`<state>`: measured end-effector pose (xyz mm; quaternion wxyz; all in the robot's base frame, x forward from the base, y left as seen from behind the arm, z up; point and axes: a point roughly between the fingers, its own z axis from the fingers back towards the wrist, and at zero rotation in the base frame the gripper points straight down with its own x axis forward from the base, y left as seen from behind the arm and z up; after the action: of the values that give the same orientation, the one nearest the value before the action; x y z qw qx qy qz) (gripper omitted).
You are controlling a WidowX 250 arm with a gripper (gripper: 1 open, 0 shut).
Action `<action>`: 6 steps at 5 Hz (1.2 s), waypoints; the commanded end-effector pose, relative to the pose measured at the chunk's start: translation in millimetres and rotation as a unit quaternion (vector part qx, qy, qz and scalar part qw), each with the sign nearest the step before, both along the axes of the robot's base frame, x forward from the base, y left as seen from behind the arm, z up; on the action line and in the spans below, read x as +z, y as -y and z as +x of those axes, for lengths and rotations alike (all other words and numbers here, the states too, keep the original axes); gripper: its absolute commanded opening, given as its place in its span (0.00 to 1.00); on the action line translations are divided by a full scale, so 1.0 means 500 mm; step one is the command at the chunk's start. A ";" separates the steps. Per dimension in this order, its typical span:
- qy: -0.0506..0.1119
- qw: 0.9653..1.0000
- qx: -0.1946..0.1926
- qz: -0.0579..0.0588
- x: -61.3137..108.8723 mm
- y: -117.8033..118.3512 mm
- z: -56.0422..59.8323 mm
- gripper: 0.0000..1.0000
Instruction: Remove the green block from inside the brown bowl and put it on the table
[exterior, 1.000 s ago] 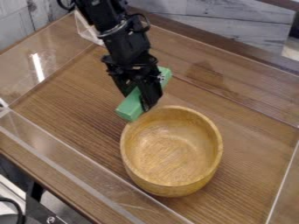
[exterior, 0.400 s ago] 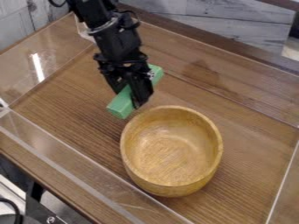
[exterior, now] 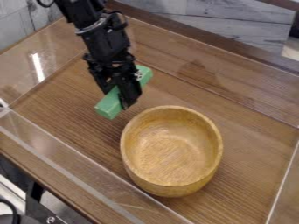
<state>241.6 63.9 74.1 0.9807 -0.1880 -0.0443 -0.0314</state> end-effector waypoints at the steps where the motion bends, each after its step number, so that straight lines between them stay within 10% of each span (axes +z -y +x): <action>1: 0.028 0.999 -0.006 0.020 0.031 -0.023 -0.003 0.00; 6: 0.014 0.999 -0.005 0.046 -0.005 -0.083 -0.038 0.00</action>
<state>219.1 99.8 64.1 0.9864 -0.1550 -0.0399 -0.0371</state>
